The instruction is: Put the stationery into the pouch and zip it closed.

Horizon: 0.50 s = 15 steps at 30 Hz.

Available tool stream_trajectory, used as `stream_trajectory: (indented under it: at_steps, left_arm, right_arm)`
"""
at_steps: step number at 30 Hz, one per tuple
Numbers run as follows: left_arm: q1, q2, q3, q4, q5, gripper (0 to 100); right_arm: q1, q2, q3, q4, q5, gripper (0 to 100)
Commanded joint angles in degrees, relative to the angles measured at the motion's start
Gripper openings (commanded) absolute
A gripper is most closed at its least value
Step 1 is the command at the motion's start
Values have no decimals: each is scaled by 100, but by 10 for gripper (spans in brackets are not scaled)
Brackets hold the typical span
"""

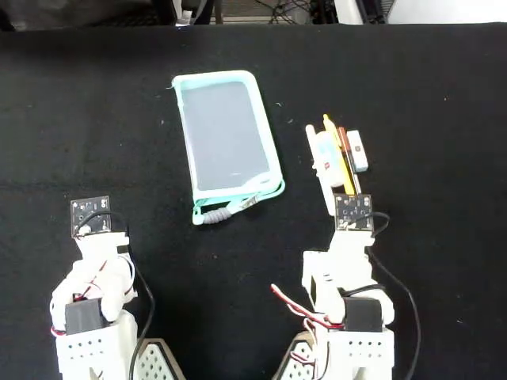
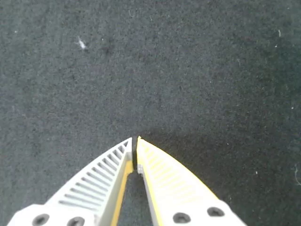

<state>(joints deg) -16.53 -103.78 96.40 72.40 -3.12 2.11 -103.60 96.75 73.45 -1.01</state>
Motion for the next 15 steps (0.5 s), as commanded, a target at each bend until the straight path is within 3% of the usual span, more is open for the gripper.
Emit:
stream_trajectory:
  at_steps: [1, 10, 15]
  left_arm:
    - [338, -35, 92, 26, 44, 39]
    - [1455, -35, 92, 0, 35, 38]
    - [1420, -35, 92, -9, 26, 40]
  right_arm:
    - [53, -277, -13, 35, -35, 15]
    - [53, -277, -13, 35, -35, 15]
    - [53, -277, -13, 35, -35, 15]
